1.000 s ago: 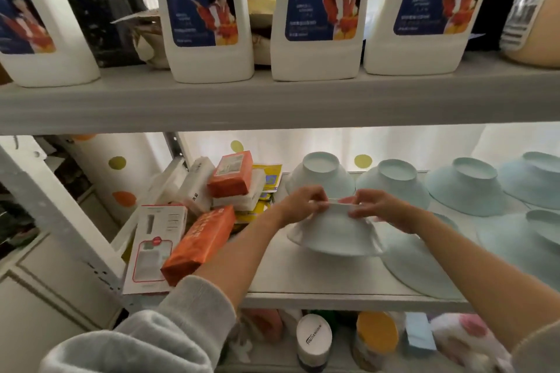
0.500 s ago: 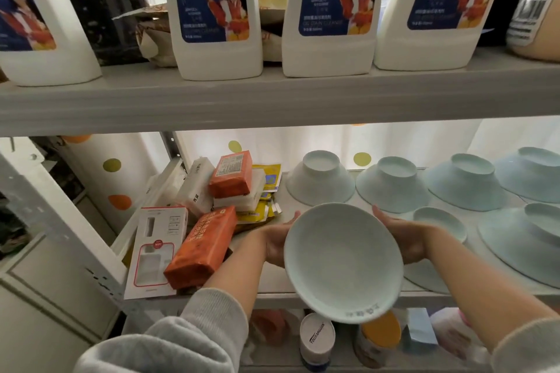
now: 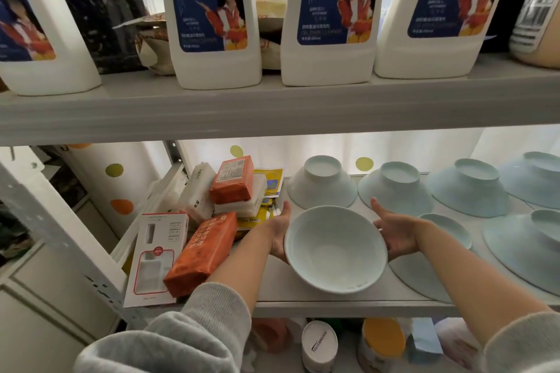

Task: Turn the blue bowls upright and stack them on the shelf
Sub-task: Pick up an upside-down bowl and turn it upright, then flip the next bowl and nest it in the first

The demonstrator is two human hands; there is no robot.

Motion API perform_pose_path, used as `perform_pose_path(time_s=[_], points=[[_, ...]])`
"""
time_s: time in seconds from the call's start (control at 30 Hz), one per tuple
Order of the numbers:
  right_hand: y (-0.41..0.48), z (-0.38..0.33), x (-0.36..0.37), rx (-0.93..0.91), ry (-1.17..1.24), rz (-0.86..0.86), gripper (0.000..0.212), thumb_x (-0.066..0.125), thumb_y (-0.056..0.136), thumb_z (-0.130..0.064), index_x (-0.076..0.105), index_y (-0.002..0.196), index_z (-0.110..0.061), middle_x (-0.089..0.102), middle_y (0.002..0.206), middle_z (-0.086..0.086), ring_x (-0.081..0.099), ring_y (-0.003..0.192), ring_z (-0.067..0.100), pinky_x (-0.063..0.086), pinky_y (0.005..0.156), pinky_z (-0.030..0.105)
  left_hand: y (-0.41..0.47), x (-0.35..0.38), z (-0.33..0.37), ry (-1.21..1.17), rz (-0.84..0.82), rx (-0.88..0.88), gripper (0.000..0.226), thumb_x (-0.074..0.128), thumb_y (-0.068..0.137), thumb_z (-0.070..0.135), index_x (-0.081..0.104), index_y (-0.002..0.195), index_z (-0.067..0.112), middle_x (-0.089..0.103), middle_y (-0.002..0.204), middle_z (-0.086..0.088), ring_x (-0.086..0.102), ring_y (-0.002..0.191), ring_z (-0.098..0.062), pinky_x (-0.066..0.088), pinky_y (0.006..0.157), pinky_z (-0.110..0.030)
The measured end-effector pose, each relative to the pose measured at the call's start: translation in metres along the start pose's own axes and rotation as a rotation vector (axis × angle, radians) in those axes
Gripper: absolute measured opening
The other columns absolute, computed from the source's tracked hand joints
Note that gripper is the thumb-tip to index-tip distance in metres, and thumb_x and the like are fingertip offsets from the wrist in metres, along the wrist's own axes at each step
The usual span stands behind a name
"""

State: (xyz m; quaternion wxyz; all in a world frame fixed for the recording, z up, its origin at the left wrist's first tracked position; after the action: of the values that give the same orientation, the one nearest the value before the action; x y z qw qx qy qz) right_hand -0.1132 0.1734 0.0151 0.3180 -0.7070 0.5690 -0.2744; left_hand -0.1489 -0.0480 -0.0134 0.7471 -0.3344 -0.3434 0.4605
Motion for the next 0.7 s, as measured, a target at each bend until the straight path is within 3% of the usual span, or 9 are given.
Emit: perform_pose_path(time_s=[0.07,0.1,0.17,0.23,0.33,0.43,0.57,0.63,0.7], points=[[-0.003,-0.008,-0.010,0.031,-0.143,0.110,0.089,0.023,0.081,-0.077,0.049,0.124,-0.004,0.058,0.116,0.014,0.063,0.095,0.035,0.055,0.073,0.048,-0.008,-0.007,0.019,0.132,0.182,0.088,0.097,0.017,0.077,0.084,0.049,0.135,0.013,0.051,0.140,-0.014,0.051,0.126,-0.032,0.045,0.097,-0.048],[-0.004,-0.020,-0.022,-0.007,-0.261,0.254,0.087,0.025,0.083,-0.075,0.043,0.131,-0.005,0.054,0.127,0.015,0.059,0.104,0.037,0.054,0.075,0.049,-0.017,-0.011,0.037,0.268,0.332,0.200,0.087,0.025,0.084,0.076,0.049,0.133,0.007,0.054,0.136,-0.015,0.053,0.123,-0.032,0.047,0.097,-0.046],[-0.016,-0.059,-0.045,-0.245,-0.564,0.672,0.080,0.028,0.087,-0.068,0.024,0.145,-0.013,0.039,0.146,0.013,0.049,0.120,0.037,0.047,0.088,0.050,-0.039,-0.014,0.081,0.636,0.671,0.480,0.064,0.038,0.094,0.055,0.046,0.132,0.004,0.055,0.132,-0.014,0.053,0.120,-0.033,0.045,0.099,-0.043],[-0.031,-0.095,-0.041,-0.541,-0.857,0.922,0.074,0.030,0.092,-0.060,0.006,0.150,-0.021,0.016,0.158,0.005,0.032,0.137,0.032,0.039,0.101,0.048,-0.053,-0.003,0.108,0.978,0.864,0.676,0.058,0.046,0.094,0.041,0.030,0.144,0.016,0.041,0.145,-0.010,0.040,0.132,-0.033,0.039,0.104,-0.045],[-0.012,-0.117,-0.016,-0.716,-1.267,0.877,0.075,0.029,0.093,-0.059,-0.010,0.149,-0.028,-0.008,0.160,-0.006,0.005,0.147,0.022,0.024,0.115,0.049,-0.035,0.014,0.118,1.330,0.864,0.693,0.077,0.048,0.095,0.037,-0.005,0.151,0.033,-0.006,0.161,0.002,-0.005,0.148,-0.030,0.013,0.116,-0.053],[0.028,-0.126,-0.010,-0.653,-1.433,0.824,0.068,0.024,0.096,-0.053,-0.012,0.149,-0.029,-0.014,0.159,-0.008,-0.007,0.147,0.019,0.009,0.119,0.050,-0.006,0.018,0.132,1.418,0.860,0.681,0.076,0.046,0.097,0.028,-0.008,0.150,0.033,-0.014,0.160,0.006,-0.015,0.147,-0.027,0.007,0.117,-0.053],[0.076,-0.136,-0.007,-0.617,-1.456,0.742,0.054,0.025,0.102,-0.029,-0.001,0.150,-0.035,-0.008,0.159,-0.012,-0.005,0.147,0.017,0.012,0.116,0.052,0.033,0.018,0.152,1.518,0.885,0.627,0.076,0.039,0.092,0.000,0.003,0.151,0.030,-0.007,0.161,0.009,-0.007,0.148,-0.028,0.015,0.118,-0.051],[0.091,-0.141,-0.009,-0.624,-1.379,0.685,0.051,0.031,0.101,-0.026,0.014,0.149,-0.035,0.007,0.159,-0.012,0.016,0.145,0.019,0.028,0.111,0.048,0.045,0.019,0.161,1.545,0.839,0.665,0.070,0.041,0.087,-0.005,0.023,0.147,0.027,0.012,0.159,0.003,0.019,0.144,-0.030,0.034,0.110,-0.049],[0.098,-0.148,-0.012,-0.714,-1.273,0.660,0.045,0.043,0.098,-0.027,0.035,0.142,-0.030,0.029,0.152,-0.007,0.044,0.130,0.023,0.040,0.101,0.039,0.051,0.021,0.170,1.495,0.804,0.771,0.056,0.045,0.082,-0.007,0.041,0.131,0.021,0.039,0.143,-0.006,0.047,0.123,-0.031,0.046,0.095,-0.046]])
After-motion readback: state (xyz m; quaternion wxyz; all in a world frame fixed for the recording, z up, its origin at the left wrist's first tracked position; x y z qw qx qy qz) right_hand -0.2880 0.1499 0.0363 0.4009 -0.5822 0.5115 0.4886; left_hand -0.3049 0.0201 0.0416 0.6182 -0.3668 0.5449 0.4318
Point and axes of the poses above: each hand's wrist, its own y-axis towards the middle knuckle, its own x-axis out of the palm, z = x × y, the point moved 8 cm from there along y, towards the middle knuckle
